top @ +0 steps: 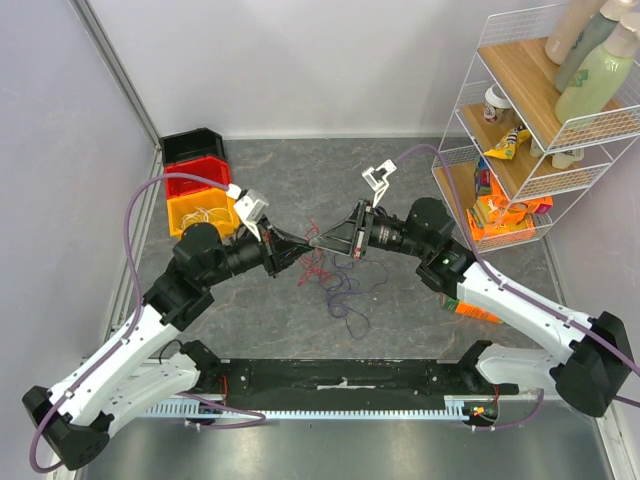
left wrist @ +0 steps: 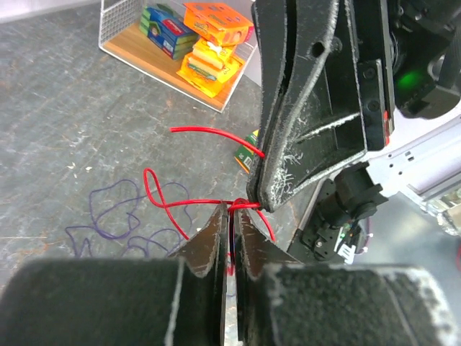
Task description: Untangle the cables
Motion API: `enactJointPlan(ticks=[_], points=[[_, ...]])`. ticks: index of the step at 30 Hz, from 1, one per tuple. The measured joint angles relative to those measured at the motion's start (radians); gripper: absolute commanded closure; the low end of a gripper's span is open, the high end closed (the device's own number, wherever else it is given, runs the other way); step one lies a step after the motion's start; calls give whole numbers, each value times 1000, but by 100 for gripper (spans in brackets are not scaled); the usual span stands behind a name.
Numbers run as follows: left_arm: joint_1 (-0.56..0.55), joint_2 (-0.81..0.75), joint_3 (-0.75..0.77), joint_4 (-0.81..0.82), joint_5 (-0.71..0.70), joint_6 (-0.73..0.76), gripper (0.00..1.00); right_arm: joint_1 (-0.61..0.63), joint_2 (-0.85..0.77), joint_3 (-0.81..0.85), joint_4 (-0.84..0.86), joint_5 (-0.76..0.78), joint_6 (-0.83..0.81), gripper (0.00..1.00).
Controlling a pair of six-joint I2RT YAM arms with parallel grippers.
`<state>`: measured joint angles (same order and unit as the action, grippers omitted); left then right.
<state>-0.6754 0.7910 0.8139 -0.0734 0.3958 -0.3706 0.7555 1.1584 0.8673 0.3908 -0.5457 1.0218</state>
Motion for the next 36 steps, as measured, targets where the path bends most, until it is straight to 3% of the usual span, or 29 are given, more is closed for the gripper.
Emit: enactJointPlan(ticks=[4, 12, 17, 28, 32, 36], points=[[0, -58, -37, -3, -31, 51, 90, 6, 50, 74, -105, -31, 0, 100], [2, -145, -85, -11, -83, 136, 61, 6, 100, 136, -241, -74, -2, 100], [4, -164, -109, 7, -93, 142, 51, 3, 113, 139, -250, -94, 4, 100], [1, -99, -131, 161, -19, 101, 54, 1, 148, 132, -182, -112, 64, 100], [1, -169, -168, 158, -45, 96, 48, 0, 132, 130, -192, -97, 55, 100], [1, -292, -182, 107, -166, 77, 48, -1, 113, 131, -214, -83, 13, 100]])
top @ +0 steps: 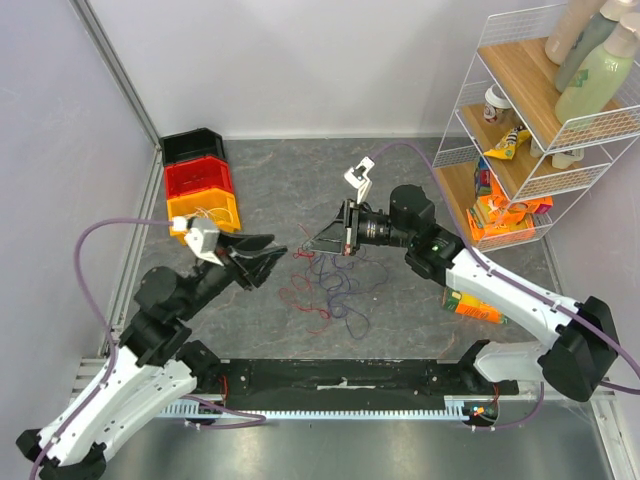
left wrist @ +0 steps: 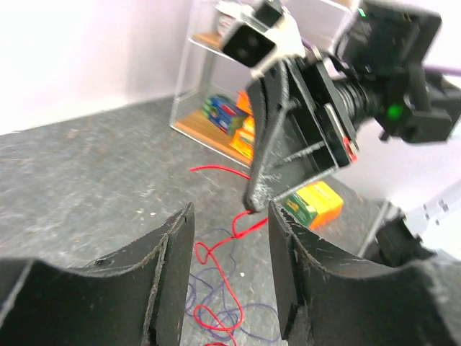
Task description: Untangle the cables
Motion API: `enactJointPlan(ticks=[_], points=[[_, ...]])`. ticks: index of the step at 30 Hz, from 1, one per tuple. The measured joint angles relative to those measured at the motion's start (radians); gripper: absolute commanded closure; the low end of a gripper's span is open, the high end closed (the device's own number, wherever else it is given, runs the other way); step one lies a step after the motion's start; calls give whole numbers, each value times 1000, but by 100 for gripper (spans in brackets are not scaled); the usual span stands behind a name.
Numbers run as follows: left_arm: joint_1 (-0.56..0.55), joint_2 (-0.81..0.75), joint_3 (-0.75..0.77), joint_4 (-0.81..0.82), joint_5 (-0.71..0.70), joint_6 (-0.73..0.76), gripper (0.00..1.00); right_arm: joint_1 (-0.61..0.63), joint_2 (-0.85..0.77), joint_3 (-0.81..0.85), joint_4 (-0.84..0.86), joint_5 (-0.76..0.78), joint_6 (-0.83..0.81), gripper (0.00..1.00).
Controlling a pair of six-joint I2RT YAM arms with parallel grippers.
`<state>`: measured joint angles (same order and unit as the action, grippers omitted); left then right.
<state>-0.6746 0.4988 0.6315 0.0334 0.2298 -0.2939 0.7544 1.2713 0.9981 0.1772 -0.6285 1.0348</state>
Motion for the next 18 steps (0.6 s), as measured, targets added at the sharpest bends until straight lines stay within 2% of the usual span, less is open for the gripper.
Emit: enactJointPlan(ticks=[5, 9, 15, 18], points=[[0, -100, 31, -161, -256, -66, 50, 28, 27, -4, 6, 33, -46, 100], [0, -99, 55, -341, -425, -142, 49, 109, 84, -99, 148, 82, -40, 100], [0, 6, 52, -531, -491, -277, 48, 186, 230, -305, 251, 161, -30, 100], [0, 66, 15, -571, -478, -354, 41, 182, 259, -365, 249, 203, -41, 96]])
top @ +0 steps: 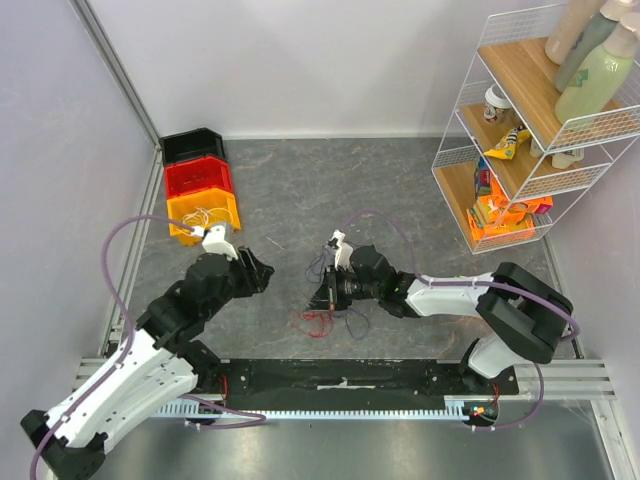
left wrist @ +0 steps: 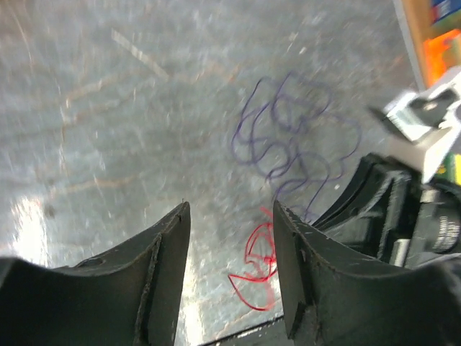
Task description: Untangle the cables
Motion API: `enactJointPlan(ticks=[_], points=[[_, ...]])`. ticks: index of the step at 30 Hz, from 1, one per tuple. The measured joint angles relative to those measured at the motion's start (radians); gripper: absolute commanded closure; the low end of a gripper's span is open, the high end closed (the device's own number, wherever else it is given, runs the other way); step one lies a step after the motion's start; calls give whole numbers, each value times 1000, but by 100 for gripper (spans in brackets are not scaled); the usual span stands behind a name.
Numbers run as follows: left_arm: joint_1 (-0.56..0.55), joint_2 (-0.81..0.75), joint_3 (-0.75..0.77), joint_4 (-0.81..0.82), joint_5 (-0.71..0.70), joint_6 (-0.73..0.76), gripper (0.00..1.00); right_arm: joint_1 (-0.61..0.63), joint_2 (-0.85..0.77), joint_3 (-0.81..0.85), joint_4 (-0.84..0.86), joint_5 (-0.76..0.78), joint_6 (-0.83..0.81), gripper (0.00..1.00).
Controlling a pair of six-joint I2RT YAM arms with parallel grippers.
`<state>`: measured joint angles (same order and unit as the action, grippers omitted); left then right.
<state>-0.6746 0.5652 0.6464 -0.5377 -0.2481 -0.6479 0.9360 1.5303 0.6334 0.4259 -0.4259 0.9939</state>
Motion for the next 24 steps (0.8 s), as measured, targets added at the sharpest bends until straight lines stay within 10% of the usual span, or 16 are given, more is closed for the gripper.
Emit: enactJointPlan(ticks=[3, 17, 24], points=[[0, 37, -75, -11, 35, -80, 22, -3, 37, -8, 22, 17, -13, 81], [0, 158, -262, 155, 289, -158, 20, -96, -5, 12, -124, 44, -158, 23], [0, 269, -287, 213, 357, -159, 11, -230, -237, 8, -221, 64, -240, 18]])
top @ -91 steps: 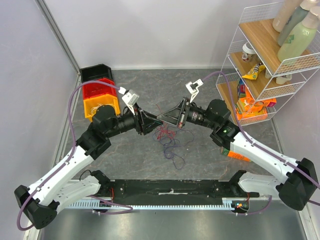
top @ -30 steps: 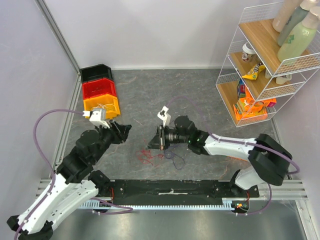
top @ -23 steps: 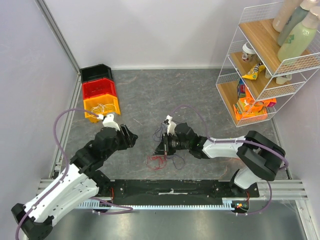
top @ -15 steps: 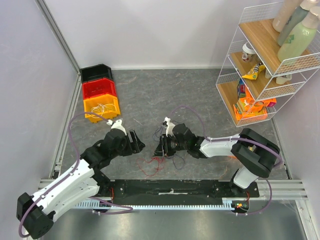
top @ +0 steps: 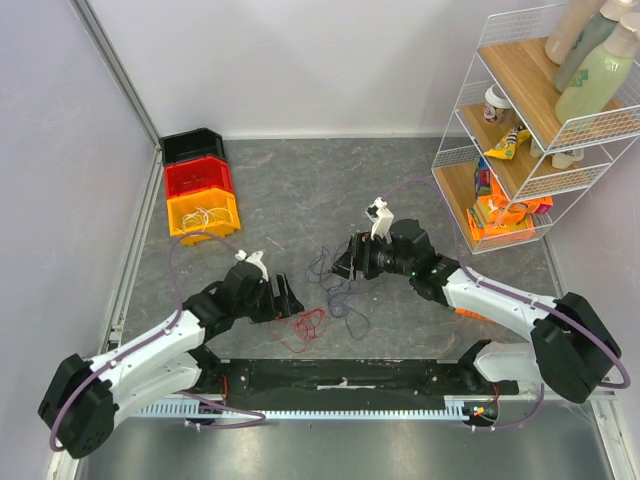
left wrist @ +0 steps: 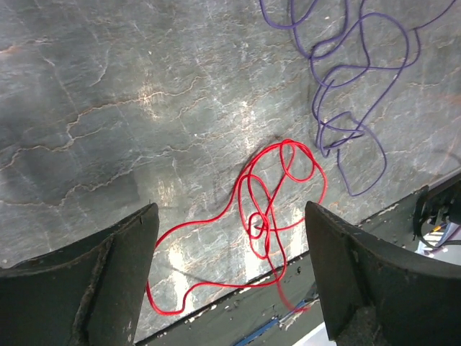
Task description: Untangle the cables
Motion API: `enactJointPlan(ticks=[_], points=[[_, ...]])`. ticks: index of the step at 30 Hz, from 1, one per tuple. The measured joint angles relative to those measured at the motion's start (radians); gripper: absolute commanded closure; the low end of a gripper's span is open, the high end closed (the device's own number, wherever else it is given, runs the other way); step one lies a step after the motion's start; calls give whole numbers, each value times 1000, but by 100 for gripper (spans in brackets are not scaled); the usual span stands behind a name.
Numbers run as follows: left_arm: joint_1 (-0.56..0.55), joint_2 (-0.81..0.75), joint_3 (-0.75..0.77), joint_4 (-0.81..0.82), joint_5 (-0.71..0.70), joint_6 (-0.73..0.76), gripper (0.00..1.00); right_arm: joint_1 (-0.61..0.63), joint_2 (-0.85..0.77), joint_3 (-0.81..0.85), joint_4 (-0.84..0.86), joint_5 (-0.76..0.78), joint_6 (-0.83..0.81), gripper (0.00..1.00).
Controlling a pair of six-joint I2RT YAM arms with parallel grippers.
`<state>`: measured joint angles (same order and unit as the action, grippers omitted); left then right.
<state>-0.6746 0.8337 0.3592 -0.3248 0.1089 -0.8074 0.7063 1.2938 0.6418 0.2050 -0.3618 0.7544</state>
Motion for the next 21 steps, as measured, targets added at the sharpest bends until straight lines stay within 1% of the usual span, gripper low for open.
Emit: enactJointPlan(ticks=[3, 5, 6, 10, 13, 16, 18, 21], points=[[0, 72, 0, 35, 20, 0, 8, -15, -31, -1, -18, 1, -17, 18], [0, 123, 3, 55, 29, 0, 10, -15, -34, -13, -19, 0, -23, 18], [-1, 154, 10, 70, 37, -4, 16, -14, -34, -27, -19, -2, -23, 18], [-17, 246, 49, 100, 39, -7, 32, -14, -27, -83, 4, -10, -13, 19], [-77, 304, 84, 87, -1, -6, 36, -14, 5, -131, 60, -27, 10, 19], [-162, 341, 127, 41, -80, -6, 38, -14, 36, -162, 95, -34, 22, 19], [-230, 367, 158, 3, -145, -6, 44, -14, 53, -173, 117, -37, 27, 20], [-301, 422, 206, -51, -226, -6, 45, -14, 68, -176, 144, -42, 31, 20]])
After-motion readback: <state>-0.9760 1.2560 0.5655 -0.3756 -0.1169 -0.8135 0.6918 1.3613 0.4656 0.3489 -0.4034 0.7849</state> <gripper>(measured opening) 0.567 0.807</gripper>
